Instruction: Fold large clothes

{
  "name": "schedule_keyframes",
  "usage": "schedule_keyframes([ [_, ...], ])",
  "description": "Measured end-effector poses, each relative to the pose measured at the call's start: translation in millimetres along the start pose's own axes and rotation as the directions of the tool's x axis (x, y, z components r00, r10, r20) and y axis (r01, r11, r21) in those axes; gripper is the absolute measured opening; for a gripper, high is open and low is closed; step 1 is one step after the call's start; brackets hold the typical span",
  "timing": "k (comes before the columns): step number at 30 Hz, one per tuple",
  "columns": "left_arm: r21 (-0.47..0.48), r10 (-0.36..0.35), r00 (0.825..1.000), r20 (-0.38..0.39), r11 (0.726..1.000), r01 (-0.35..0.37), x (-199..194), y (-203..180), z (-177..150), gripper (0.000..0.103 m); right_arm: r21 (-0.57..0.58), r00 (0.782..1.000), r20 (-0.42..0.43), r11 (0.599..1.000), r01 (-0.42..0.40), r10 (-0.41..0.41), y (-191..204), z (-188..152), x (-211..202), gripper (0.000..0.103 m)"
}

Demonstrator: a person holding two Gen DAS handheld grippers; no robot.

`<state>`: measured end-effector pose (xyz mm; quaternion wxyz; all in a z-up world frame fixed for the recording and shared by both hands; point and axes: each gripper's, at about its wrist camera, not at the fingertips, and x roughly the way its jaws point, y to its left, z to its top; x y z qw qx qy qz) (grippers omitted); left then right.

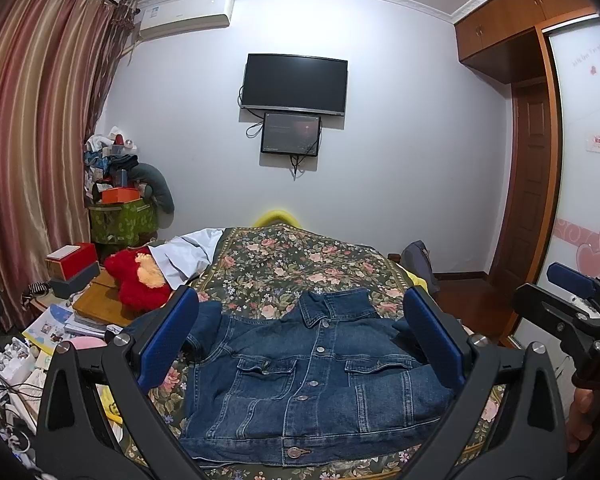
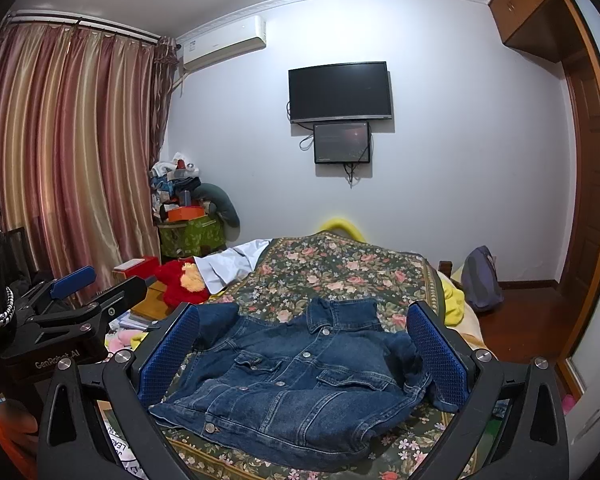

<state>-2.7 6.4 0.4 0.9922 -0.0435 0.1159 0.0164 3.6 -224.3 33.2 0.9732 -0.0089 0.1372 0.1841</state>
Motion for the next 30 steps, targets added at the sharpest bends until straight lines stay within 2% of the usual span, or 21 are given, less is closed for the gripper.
schedule_keyframes([
  [30, -0.009, 0.013, 1.000, -0.018, 1.000, -0.013, 12, 4, 0, 0.103, 0.001, 1.000, -0.021, 1.000, 0.007, -0.007, 1, 1, 5, 0.103],
])
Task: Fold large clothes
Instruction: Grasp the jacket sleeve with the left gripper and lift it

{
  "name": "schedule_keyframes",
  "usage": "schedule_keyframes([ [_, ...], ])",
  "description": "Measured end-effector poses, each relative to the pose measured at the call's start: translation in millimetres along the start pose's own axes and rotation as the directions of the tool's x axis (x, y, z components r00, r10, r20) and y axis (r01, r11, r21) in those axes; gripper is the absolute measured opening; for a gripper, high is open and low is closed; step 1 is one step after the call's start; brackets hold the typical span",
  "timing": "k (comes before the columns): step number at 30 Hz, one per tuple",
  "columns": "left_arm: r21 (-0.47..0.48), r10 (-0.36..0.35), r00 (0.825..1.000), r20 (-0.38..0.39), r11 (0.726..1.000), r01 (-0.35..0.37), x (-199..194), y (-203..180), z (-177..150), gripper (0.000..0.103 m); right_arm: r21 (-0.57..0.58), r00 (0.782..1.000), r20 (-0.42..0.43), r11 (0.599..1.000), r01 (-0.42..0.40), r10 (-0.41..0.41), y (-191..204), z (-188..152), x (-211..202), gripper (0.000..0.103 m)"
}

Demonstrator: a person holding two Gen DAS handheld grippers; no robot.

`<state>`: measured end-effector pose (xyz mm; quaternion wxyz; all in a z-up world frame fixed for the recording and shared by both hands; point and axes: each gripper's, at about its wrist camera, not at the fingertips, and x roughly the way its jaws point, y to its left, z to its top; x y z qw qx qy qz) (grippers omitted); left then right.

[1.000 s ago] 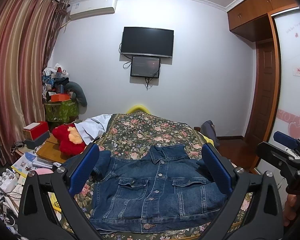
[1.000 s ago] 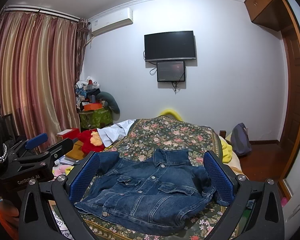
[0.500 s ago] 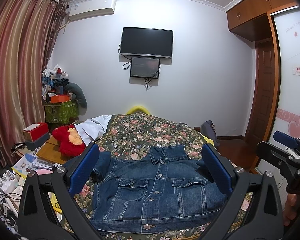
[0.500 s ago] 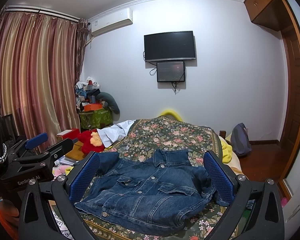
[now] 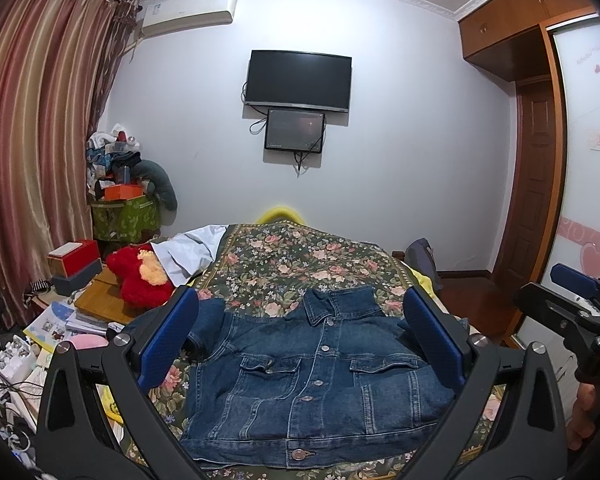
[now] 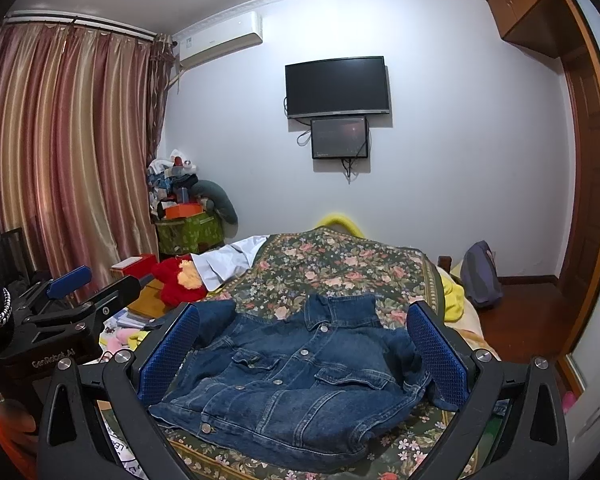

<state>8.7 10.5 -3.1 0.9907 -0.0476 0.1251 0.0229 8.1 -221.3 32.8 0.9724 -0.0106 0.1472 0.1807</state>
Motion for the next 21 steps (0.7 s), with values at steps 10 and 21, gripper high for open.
schedule_keyframes([
  [10, -0.053, 0.104, 0.991, -0.088, 0.993, -0.109, 54, 39, -4, 0.103, -0.006, 0.997, -0.077, 1.000, -0.004, 0.003, -3, 4, 54, 0.103],
  [21, -0.093, 0.229, 0.946, -0.228, 0.962, -0.255, 147, 127, -13, 0.103, 0.050, 0.973, -0.222, 0.998, -0.048, 0.058, -21, 7, 168, 0.103],
])
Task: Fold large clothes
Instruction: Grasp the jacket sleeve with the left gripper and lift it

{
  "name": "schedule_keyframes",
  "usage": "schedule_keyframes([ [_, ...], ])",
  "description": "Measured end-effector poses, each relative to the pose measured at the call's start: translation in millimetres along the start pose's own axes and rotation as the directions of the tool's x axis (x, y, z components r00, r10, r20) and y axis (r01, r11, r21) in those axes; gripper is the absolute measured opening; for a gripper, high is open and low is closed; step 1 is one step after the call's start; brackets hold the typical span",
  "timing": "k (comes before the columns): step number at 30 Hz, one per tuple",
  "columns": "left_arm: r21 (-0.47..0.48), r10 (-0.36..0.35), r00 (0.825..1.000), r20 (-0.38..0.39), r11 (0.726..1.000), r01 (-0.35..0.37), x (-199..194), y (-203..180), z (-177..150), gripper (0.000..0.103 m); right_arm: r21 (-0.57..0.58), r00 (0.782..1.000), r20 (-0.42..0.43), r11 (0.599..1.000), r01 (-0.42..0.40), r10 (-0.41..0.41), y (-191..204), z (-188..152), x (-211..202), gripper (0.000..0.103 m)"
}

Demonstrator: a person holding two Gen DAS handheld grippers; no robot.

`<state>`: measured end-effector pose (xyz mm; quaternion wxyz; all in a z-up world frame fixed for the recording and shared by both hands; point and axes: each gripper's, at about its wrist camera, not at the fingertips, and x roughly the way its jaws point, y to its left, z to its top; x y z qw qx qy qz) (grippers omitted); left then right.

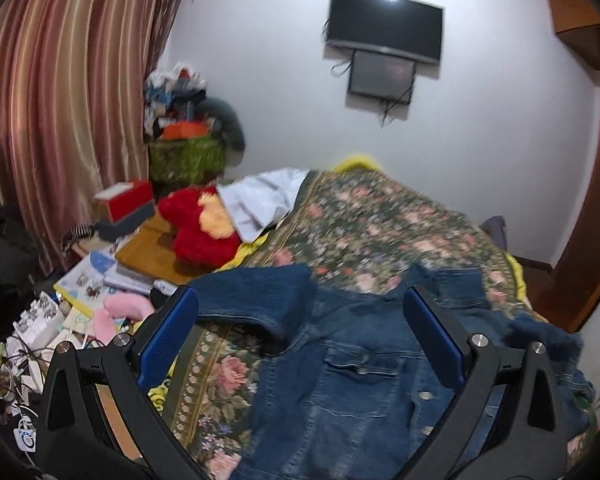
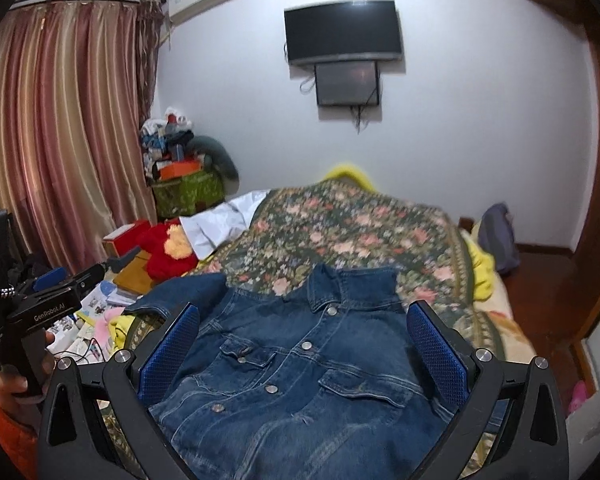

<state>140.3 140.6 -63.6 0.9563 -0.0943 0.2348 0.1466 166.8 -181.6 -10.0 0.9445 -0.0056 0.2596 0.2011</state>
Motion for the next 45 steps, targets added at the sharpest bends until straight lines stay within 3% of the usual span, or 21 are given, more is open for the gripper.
schedule_keyframes([
  [5, -0.085, -0.009, 0.990, -0.139, 0.996, -0.003, 60, 39, 1, 0.103, -0.005, 0.993, -0.105, 0.999, 0.045, -0.046, -12, 9, 69, 0.103],
  [8, -0.167, -0.058, 0.969, -0.240, 0.986, 0.018, 99, 64, -5, 0.103, -0.029, 0.983, -0.178, 0.999, 0.042, -0.047, -16, 11, 106, 0.103],
  [12, -0.317, -0.161, 0.902, -0.399, 0.948, 0.029, 160, 96, -26, 0.103, -0.048, 0.945, -0.326, 0.999, 0.005, -0.021, -21, 13, 160, 0.103],
  [17, -0.440, -0.254, 0.835, -0.487, 0.898, 0.016, 215, 119, -50, 0.102, -0.051, 0.868, -0.496, 0.998, -0.045, 0.014, -24, 4, 215, 0.103],
  [20, -0.544, -0.331, 0.794, -0.509, 0.839, 0.002, 242, 129, -63, 0.097, -0.110, 0.829, -0.558, 0.993, -0.032, -0.035, -24, -3, 238, 0.103],
  [22, -0.605, -0.376, 0.775, -0.508, 0.797, -0.009, 255, 135, -70, 0.084, -0.153, 0.810, -0.583, 0.988, -0.028, -0.067, -26, -7, 251, 0.103],
  [23, -0.625, -0.385, 0.775, -0.502, 0.781, -0.017, 258, 137, -71, 0.081, -0.161, 0.804, -0.590, 0.987, -0.028, -0.074, -27, -8, 253, 0.103],
  [25, -0.642, -0.385, 0.792, -0.473, 0.767, -0.011, 262, 141, -66, 0.063, -0.173, 0.797, -0.596, 0.985, -0.012, -0.095, -36, -9, 259, 0.103],
  [28, -0.620, -0.332, 0.817, -0.472, 0.783, -0.041, 266, 143, -56, 0.035, -0.145, 0.787, -0.610, 0.989, 0.004, -0.092, -50, -8, 264, 0.103],
  [29, -0.609, -0.310, 0.824, -0.474, 0.791, -0.053, 268, 144, -52, 0.031, -0.124, 0.781, -0.619, 0.992, 0.005, -0.082, -55, -8, 266, 0.103],
  [31, -0.556, -0.231, 0.842, -0.488, 0.826, -0.096, 268, 142, -43, 0.014, -0.076, 0.766, -0.641, 0.997, 0.001, -0.050, -63, -7, 270, 0.103],
  [33, -0.477, -0.147, 0.862, -0.484, 0.871, -0.119, 264, 135, -33, 0.010, -0.031, 0.746, -0.665, 1.000, -0.007, -0.016, -69, -8, 275, 0.103],
  [35, -0.363, -0.054, 0.897, -0.440, 0.923, -0.123, 252, 118, -16, 0.008, -0.004, 0.737, -0.676, 1.000, -0.005, 0.001, -73, -10, 277, 0.103],
  [38, -0.231, -0.007, 0.934, -0.357, 0.970, -0.081, 230, 87, 5, 0.007, 0.032, 0.724, -0.689, 1.000, 0.000, 0.021, -77, -10, 280, 0.103],
  [42, -0.025, 0.004, 0.961, -0.276, 1.000, -0.011, 209, 23, 20, 0.007, 0.082, 0.717, -0.693, 0.997, -0.014, 0.067, -74, -4, 280, 0.103],
  [45, 0.165, -0.016, 0.965, -0.260, 0.984, 0.061, 202, -37, 11, 0.007, 0.077, 0.724, -0.685, 0.996, -0.036, 0.079, -65, 2, 276, 0.103],
])
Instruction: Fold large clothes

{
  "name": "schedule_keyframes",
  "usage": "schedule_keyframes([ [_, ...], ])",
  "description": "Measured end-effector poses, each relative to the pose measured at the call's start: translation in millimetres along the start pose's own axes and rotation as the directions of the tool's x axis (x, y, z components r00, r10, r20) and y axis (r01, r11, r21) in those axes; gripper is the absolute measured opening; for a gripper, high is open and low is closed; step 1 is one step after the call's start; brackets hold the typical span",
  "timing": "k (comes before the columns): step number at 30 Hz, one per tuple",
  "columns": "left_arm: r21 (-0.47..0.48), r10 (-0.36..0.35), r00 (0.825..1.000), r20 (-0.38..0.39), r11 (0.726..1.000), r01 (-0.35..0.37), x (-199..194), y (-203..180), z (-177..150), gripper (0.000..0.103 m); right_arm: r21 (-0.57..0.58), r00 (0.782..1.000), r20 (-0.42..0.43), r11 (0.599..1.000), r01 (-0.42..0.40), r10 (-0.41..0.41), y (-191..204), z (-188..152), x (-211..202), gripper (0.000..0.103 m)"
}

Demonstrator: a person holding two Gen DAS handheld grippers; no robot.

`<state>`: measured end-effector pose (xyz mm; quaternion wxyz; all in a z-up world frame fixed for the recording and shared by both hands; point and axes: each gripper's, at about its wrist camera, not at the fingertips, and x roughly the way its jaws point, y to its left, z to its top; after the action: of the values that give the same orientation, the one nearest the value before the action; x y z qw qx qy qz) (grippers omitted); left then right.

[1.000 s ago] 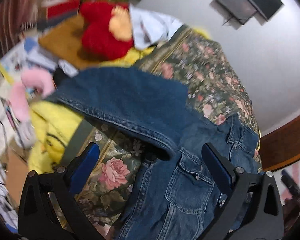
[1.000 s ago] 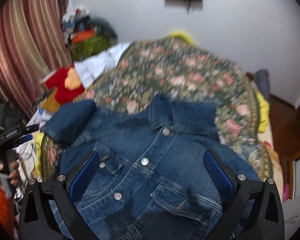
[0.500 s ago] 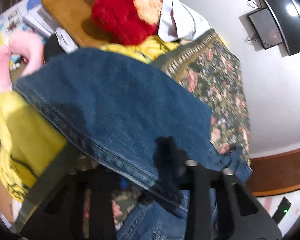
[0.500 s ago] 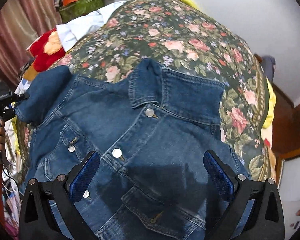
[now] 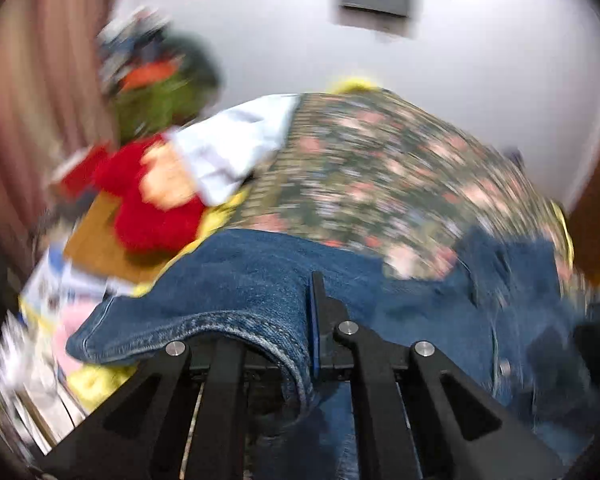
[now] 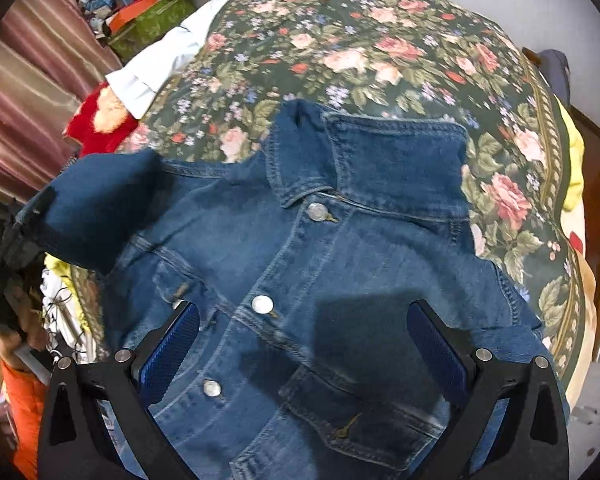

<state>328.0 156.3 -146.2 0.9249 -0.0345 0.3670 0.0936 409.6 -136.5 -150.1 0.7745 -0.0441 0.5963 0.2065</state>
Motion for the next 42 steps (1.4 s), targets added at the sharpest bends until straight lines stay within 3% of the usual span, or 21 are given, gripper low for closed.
schedule_keyframes([
  [3, 0.111, -0.050, 0.996, -0.075, 0.992, 0.058, 15, -47, -11, 0.008, -0.028, 1.000, 0.010, 1.000, 0.003, -0.003, 13, 1, -6, 0.103],
  [5, 0.102, -0.081, 0.986, -0.149, 0.990, 0.097, 34, -61, -20, 0.008, -0.046, 1.000, 0.010, 0.999, 0.001, 0.000, 20, 0, -8, 0.103],
  [7, 0.038, -0.145, 0.956, -0.255, 0.986, 0.160, 56, -62, -32, 0.014, -0.074, 1.000, 0.004, 0.997, 0.006, -0.006, 30, -1, -9, 0.103],
  [10, -0.071, -0.234, 0.908, -0.347, 0.972, 0.223, 69, -50, -49, 0.018, -0.117, 1.000, 0.005, 0.993, 0.020, -0.020, 41, -4, -8, 0.103],
  [11, -0.096, -0.256, 0.898, -0.358, 0.967, 0.238, 68, -48, -54, 0.020, -0.127, 1.000, 0.006, 0.992, 0.027, -0.026, 44, -4, -8, 0.103],
  [13, -0.156, -0.318, 0.881, -0.351, 0.947, 0.280, 57, -32, -60, 0.036, -0.160, 0.999, 0.015, 0.986, 0.046, -0.044, 55, -3, -6, 0.103],
  [17, -0.236, -0.356, 0.896, -0.264, 0.925, 0.297, 20, 15, -63, 0.050, -0.228, 0.999, 0.022, 0.972, 0.053, -0.049, 87, 6, 3, 0.103],
  [22, -0.248, -0.201, 0.964, -0.171, 0.956, 0.155, -26, 84, -62, 0.055, -0.317, 1.000, 0.006, 0.948, -0.003, 0.005, 152, 16, 21, 0.103],
  [26, -0.246, -0.090, 0.987, -0.133, 0.968, 0.055, -50, 132, -66, 0.059, -0.428, 0.999, -0.014, 0.903, -0.042, 0.040, 221, 16, 48, 0.103],
  [29, -0.241, -0.028, 0.991, -0.128, 0.971, -0.003, -59, 160, -76, 0.060, -0.486, 0.998, -0.044, 0.872, -0.062, 0.047, 267, 11, 75, 0.103],
  [33, -0.252, -0.025, 0.989, -0.147, 0.968, -0.013, -59, 180, -90, 0.060, -0.552, 0.995, -0.080, 0.830, -0.087, 0.051, 319, 5, 113, 0.103],
  [38, -0.280, -0.008, 0.986, -0.165, 0.959, -0.039, -51, 202, -105, 0.060, -0.638, 1.000, -0.017, 0.770, 0.000, -0.014, 357, 2, 152, 0.103],
  [40, -0.295, -0.008, 0.985, -0.174, 0.954, -0.044, -48, 209, -110, 0.060, -0.648, 1.000, 0.004, 0.762, 0.023, -0.027, 363, 3, 165, 0.098],
  [42, -0.299, -0.002, 0.982, -0.187, 0.953, -0.055, -42, 214, -115, 0.060, -0.641, 0.999, 0.017, 0.767, 0.040, -0.037, 365, 7, 178, 0.078],
])
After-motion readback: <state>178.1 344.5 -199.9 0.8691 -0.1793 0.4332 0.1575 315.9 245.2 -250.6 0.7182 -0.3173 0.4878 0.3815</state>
